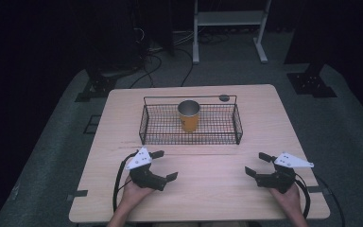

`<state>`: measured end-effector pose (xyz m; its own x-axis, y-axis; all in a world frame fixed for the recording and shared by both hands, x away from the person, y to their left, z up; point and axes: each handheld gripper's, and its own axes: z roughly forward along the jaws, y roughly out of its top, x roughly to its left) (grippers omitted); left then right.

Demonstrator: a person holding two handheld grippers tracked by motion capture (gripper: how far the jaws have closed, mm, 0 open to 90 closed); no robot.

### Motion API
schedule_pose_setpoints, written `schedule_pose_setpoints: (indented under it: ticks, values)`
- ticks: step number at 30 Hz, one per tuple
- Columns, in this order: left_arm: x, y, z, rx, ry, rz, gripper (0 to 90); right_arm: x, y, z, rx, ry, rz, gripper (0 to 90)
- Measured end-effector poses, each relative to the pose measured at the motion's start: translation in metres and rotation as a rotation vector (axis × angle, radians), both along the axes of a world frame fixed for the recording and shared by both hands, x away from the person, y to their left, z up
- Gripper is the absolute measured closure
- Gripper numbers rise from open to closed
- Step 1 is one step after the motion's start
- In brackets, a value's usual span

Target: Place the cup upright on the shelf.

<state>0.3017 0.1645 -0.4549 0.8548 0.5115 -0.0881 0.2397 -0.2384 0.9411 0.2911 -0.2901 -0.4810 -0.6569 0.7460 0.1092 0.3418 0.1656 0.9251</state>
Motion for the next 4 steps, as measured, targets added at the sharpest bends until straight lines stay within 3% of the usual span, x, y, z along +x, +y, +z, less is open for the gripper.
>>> schedule_pose_setpoints:
  ticks: [4]
  values:
    - [-0.0033, 0.0006, -0.0030, 0.004, 0.002, 0.001, 1.5, 0.0002, -0.0001, 0.0000, 0.003, 0.000, 0.004, 13.4]
